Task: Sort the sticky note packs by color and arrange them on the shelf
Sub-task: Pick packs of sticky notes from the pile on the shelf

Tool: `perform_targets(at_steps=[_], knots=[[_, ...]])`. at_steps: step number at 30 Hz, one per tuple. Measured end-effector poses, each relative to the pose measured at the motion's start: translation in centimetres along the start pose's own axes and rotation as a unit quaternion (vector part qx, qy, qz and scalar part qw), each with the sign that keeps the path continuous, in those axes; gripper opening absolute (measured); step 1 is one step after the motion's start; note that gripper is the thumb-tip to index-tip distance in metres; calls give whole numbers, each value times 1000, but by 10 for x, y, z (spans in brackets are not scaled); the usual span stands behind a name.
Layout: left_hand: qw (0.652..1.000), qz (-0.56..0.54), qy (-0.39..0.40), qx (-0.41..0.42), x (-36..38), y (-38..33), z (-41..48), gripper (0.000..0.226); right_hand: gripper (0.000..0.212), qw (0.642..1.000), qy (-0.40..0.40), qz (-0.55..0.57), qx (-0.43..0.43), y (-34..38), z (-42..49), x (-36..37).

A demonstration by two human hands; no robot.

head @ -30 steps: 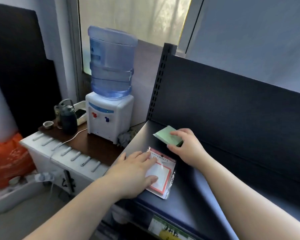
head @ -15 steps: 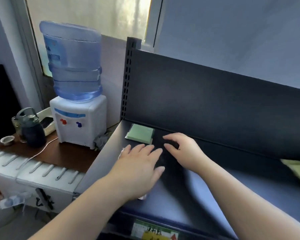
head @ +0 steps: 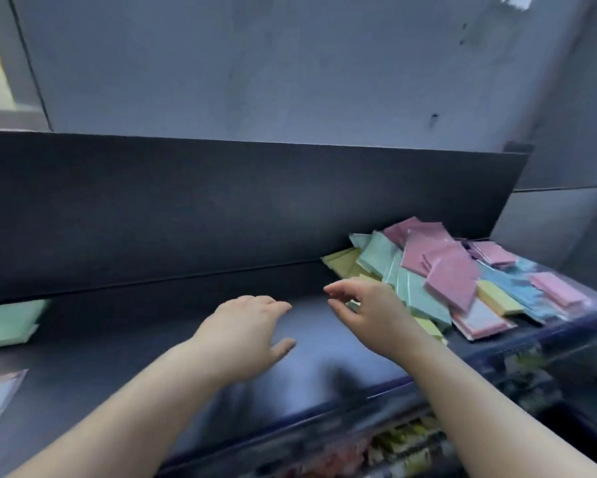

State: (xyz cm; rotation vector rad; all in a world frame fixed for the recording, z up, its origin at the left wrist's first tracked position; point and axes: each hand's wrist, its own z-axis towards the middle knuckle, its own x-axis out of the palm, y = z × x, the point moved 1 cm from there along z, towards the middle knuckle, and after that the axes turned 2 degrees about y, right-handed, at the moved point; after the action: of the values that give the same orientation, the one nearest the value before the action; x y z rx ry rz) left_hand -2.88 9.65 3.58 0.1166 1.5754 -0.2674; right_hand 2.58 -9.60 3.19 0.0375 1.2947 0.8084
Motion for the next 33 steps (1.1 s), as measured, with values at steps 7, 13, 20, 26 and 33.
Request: perform_targets(at_steps=[7, 13, 20, 26, 33], knots=[[996, -86, 4, -11, 16, -105, 80, 59, 27, 998, -13, 3, 53, -125, -31, -71], [992, -108, -33, -58, 25, -163, 129, 56, 40, 996, -17, -35, 83, -200, -35, -104], [983, -81, -3, -166, 40, -191, 172, 63, 88, 988, 64, -92, 109, -236, -21, -94], [960, -182, -19, -210, 48, -194, 181, 72, 84, 990, 16, -112, 83, -240, -8, -82], [783, -557, -172, -218, 27, -165, 147, 14, 76, 985, -35, 153, 66, -213, -5, -87]])
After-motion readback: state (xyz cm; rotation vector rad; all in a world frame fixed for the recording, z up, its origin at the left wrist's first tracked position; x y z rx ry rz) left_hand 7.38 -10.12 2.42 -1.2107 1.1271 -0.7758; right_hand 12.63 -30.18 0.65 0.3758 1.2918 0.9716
